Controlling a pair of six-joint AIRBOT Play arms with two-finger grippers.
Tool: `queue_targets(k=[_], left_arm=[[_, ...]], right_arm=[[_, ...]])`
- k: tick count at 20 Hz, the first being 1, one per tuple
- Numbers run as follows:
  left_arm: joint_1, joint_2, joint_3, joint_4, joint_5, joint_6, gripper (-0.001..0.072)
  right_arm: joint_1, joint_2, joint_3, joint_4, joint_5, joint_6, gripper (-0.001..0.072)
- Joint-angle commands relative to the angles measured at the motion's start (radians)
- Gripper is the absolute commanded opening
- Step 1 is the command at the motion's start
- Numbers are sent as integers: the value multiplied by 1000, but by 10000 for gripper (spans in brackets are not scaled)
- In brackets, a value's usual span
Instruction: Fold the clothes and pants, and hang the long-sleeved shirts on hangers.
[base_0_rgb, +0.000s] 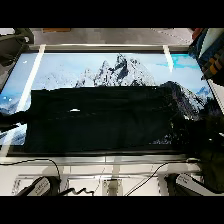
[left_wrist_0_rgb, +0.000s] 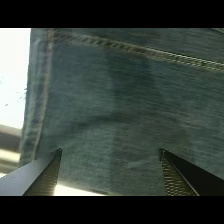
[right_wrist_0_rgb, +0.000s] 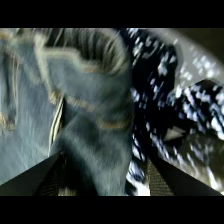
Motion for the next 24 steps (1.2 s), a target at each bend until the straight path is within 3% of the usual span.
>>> queue_targets(k=[1, 3, 6, 7, 9, 10, 14, 18, 19, 20, 24], left_arm=[[87, 1, -21, -3, -26, -29, 698], [149, 1, -61, -3, -47, -26, 698], [254, 2, -152, -3, -55, -9, 698], [288, 2, -179, -3, -54, -4, 698], [339, 2, -219, -3, -54, 11, 698], [367, 2, -239, -3, -60, 10, 698], [467, 2, -325, -47, -43, 43, 698], [494, 1, -453, -157, 92, 80, 697], [494, 1, -481, -225, 140, 106, 661], [494, 1, -499, -283, 187, 123, 558], [493, -4, -521, -361, 360, 123, 533]], right_arm=[[-3, -96, -11, 151, -52, -88, 545], [-3, -105, -11, 198, -50, -215, 450], [-3, -105, -11, 214, -43, -271, 440], [-3, -105, -11, 218, -45, -283, 348], [-3, -105, -11, 229, -43, -293, 96], [-3, -105, -11, 229, -35, -291, 25], [-3, -105, -11, 229, -7, -291, 25], [-3, -105, -11, 229, 11, -291, 25], [-3, -105, -11, 229, 18, -291, 25], [-3, -105, -11, 229, 29, -292, 25], [-3, -92, -7, 225, 86, -293, 25]])
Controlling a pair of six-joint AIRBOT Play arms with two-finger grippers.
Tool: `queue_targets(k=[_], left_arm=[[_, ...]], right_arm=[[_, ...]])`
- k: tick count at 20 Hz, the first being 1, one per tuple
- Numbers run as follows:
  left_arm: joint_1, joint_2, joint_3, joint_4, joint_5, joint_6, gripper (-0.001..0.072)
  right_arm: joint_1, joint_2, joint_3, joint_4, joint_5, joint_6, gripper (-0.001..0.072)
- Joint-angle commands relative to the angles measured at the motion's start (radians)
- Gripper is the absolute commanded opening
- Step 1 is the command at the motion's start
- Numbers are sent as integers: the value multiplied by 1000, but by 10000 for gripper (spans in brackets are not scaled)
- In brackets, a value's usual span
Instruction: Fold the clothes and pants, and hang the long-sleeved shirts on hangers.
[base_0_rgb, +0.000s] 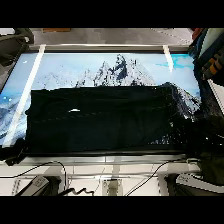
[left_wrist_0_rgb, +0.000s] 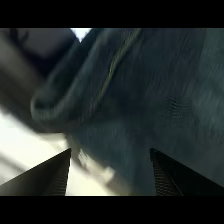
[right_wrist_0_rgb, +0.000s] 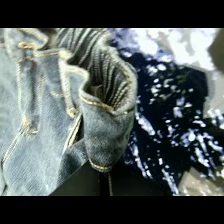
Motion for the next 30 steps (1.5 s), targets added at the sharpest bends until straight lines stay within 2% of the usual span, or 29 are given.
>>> queue_targets(k=[1, 3, 4, 5, 6, 7, 10, 12, 17, 21, 24, 27, 30], left_arm=[[4, -9, -27, -78, 151, 17, 521], [4, -24, -27, -77, 173, 34, 457], [4, -33, -27, -77, 175, 43, 387], [4, -39, -27, -77, 175, 46, 183], [4, -35, -26, -81, 175, 47, 23], [4, -29, -23, -98, 175, 57, 26], [4, 29, 11, -204, 151, 166, 26], [4, 95, 43, -250, 149, 214, 27], [4, 243, 76, -272, 217, 222, 26], [-34, 274, 90, -406, 346, 222, 20], [-187, 213, 160, -390, 474, 219, 19], [-393, 50, 279, -388, 565, 207, 19], [-584, -161, 428, -388, 687, 140, 20]], right_arm=[[0, 13, 11, -8, 67, -2, 25], [-1, 30, 36, -36, 119, -1, 24], [0, 46, 51, -59, 143, 0, 24], [-1, 66, 62, -77, 166, 0, 24], [-1, 93, 71, -98, 182, 1, 23], [-1, 125, 76, -115, 188, 8, 23], [-1, 260, 77, -186, 188, 63, 23], [-1, 377, 77, -268, 180, 135, 23], [-2, 707, 80, -540, 144, 445, 23], [0, 897, 81, -554, 57, 576, 23], [0, 852, 81, -529, -60, 619, 23], [27, 711, 81, -399, -125, 618, 23], [182, 568, 81, -333, -344, 618, 23]])
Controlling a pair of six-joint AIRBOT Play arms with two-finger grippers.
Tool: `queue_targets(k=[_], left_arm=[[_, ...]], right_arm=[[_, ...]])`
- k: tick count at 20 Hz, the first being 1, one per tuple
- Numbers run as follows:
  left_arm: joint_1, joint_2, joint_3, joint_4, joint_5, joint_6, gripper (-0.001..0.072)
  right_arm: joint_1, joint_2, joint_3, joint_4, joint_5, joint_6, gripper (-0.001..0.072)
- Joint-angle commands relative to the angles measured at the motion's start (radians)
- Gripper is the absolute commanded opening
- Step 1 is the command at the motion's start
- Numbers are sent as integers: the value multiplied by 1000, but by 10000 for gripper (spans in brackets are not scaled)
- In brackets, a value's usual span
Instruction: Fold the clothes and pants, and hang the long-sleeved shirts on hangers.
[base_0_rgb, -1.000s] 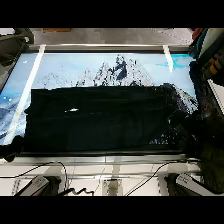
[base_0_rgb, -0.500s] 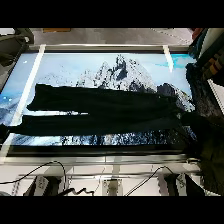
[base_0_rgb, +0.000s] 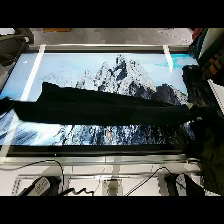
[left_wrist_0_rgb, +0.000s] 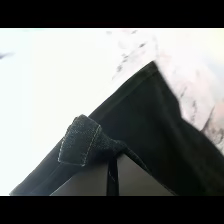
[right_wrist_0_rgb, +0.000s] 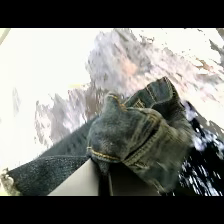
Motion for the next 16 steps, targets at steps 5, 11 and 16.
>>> queue_targets(k=[5, 11, 16], left_arm=[[-322, -468, 374, -4, 224, -84, 21], [-376, -568, 522, -3, 233, -80, 713], [-240, -427, 522, 159, -74, -123, 470]], right_arm=[[331, -354, 38, 166, -587, 60, 23], [406, -615, 246, 144, -626, 56, 703], [407, -567, 317, -32, -544, 56, 692]])
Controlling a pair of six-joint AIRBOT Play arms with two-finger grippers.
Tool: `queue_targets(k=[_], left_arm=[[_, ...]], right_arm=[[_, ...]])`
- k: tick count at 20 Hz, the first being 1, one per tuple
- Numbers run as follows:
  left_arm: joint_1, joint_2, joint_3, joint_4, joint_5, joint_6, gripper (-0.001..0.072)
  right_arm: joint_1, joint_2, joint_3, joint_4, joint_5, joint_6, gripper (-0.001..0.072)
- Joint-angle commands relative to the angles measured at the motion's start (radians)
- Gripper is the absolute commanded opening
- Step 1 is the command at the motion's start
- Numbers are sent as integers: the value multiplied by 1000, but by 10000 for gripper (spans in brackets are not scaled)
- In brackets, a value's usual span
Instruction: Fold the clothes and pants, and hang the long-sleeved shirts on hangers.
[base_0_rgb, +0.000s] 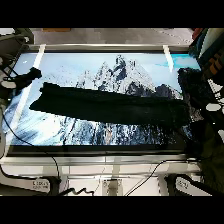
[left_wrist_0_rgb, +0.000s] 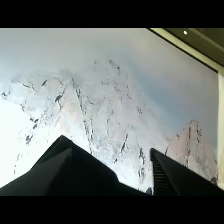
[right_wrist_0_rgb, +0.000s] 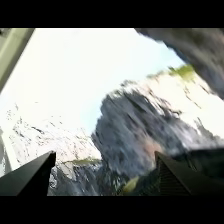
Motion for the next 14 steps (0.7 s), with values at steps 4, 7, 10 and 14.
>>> queue_targets(k=[4, 7, 10, 14], left_arm=[[230, 75, -46, 249, -647, -166, 343], [280, 118, -215, 123, -598, -166, 364], [262, 97, -314, 22, -465, -184, 714], [200, 5, -331, 1, -378, -195, 713]], right_arm=[[6, 29, 44, -140, 123, 1, 685], [6, 29, 44, -172, 172, 1, 685], [6, 29, 44, -173, 190, 1, 685], [6, 29, 44, -173, 208, 1, 685]])
